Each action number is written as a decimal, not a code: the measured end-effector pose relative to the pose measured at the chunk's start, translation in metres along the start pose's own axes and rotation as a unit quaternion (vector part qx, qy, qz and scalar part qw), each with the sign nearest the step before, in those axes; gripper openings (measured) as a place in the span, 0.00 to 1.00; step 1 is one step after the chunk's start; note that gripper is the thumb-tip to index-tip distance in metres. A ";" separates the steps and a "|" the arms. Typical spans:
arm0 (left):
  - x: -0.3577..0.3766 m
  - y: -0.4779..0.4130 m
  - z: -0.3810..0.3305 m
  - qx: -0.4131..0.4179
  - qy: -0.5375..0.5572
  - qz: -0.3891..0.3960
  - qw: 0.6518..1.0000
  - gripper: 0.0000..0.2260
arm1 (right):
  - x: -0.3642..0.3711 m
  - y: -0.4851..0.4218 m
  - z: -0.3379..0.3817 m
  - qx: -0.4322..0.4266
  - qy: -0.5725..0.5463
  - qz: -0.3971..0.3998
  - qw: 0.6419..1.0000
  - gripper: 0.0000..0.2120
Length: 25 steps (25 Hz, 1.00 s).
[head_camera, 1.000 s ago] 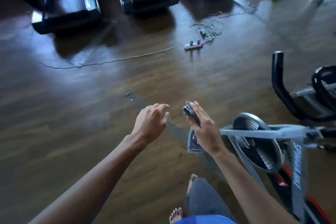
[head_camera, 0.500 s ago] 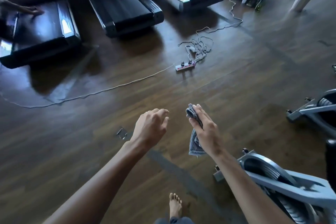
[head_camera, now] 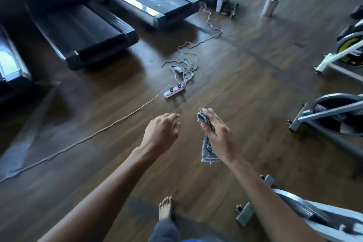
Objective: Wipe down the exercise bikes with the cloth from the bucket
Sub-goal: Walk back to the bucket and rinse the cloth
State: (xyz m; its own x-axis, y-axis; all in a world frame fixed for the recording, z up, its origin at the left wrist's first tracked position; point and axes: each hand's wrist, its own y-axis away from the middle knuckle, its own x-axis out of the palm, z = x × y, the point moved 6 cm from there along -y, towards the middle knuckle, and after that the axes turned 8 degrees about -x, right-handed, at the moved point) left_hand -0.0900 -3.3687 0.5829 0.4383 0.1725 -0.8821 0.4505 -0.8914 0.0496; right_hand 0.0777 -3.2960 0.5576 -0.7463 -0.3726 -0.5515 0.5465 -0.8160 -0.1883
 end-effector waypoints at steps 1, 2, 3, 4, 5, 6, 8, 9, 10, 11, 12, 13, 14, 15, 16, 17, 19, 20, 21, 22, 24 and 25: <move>-0.002 -0.023 -0.002 0.018 -0.002 0.009 1.000 0.12 | -0.003 -0.016 0.000 0.007 0.002 -0.011 1.000 0.21; -0.004 -0.047 -0.007 0.038 -0.006 0.018 0.999 0.12 | -0.007 -0.033 -0.002 0.013 0.002 -0.024 1.000 0.21; -0.004 -0.071 -0.013 0.059 -0.010 0.025 0.998 0.12 | -0.012 -0.050 -0.006 0.018 0.004 -0.036 0.999 0.21; -0.003 -0.098 -0.021 0.079 -0.015 0.035 0.996 0.12 | -0.020 -0.067 -0.014 0.029 0.007 -0.051 0.998 0.21; -0.001 -0.122 -0.030 0.098 -0.022 0.044 0.994 0.12 | -0.027 -0.083 -0.022 0.041 0.010 -0.064 0.997 0.21; 0.003 -0.145 -0.039 0.117 -0.029 0.051 0.991 0.13 | -0.034 -0.098 -0.031 0.051 0.010 -0.077 0.996 0.21; 0.014 -0.195 -0.061 0.155 -0.040 0.061 0.985 0.13 | -0.051 -0.128 -0.058 0.073 0.004 -0.109 0.991 0.21; 0.023 -0.222 -0.075 0.171 -0.045 0.067 0.982 0.13 | -0.061 -0.145 -0.074 0.084 0.002 -0.127 0.988 0.21; 0.032 -0.248 -0.090 0.184 -0.050 0.073 0.979 0.13 | -0.070 -0.162 -0.090 0.092 -0.002 -0.139 0.986 0.21; 0.041 -0.274 -0.107 0.196 -0.055 0.077 0.976 0.13 | -0.081 -0.180 -0.107 0.096 -0.005 -0.147 0.984 0.21; 0.049 -0.302 -0.126 0.204 -0.058 0.081 0.974 0.13 | -0.094 -0.200 -0.124 0.102 -0.004 -0.157 0.982 0.21; 0.057 -0.328 -0.144 0.209 -0.059 0.085 0.972 0.13 | -0.107 -0.219 -0.141 0.108 -0.003 -0.165 0.980 0.21; 0.067 -0.359 -0.165 0.211 -0.055 0.088 0.972 0.13 | -0.124 -0.243 -0.160 0.114 -0.005 -0.172 0.979 0.21; 0.077 -0.389 -0.184 0.214 -0.053 0.092 0.971 0.13 | -0.141 -0.267 -0.177 0.120 -0.008 -0.178 0.977 0.21; 0.085 -0.418 -0.204 0.219 -0.050 0.096 0.970 0.13 | -0.159 -0.291 -0.193 0.124 -0.011 -0.187 0.974 0.21; 0.091 -0.446 -0.222 0.219 -0.046 0.101 0.969 0.13 | -0.176 -0.314 -0.208 0.131 -0.012 -0.193 0.972 0.21; 0.102 -0.502 -0.256 0.221 -0.039 0.101 0.969 0.13 | -0.209 -0.365 -0.234 0.133 -0.011 -0.196 0.971 0.21; 0.105 -0.528 -0.270 0.221 -0.038 0.099 0.970 0.13 | -0.221 -0.389 -0.247 0.138 -0.008 -0.192 0.972 0.21; 0.108 -0.553 -0.282 0.220 -0.037 0.098 0.970 0.13 | -0.232 -0.412 -0.258 0.141 -0.006 -0.190 0.972 0.21; 0.113 -0.578 -0.293 0.220 -0.037 0.099 0.970 0.13 | -0.241 -0.435 -0.270 0.142 -0.008 -0.190 0.971 0.21; 0.128 -0.634 -0.311 0.222 -0.038 0.106 0.968 0.13 | -0.255 -0.487 -0.297 0.143 -0.014 -0.184 0.972 0.21; 0.137 -0.665 -0.318 0.223 -0.039 0.109 0.968 0.13 | -0.262 -0.512 -0.312 0.146 -0.012 -0.182 0.972 0.21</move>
State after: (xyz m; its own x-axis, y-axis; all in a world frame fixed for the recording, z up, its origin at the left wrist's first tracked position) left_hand -0.0819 -2.6191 0.5780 0.4164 -0.0565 -0.9074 -0.0342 -0.9983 0.0465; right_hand 0.1114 -2.6425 0.5447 -0.8810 -0.0430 -0.4712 0.1160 -0.9851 -0.1271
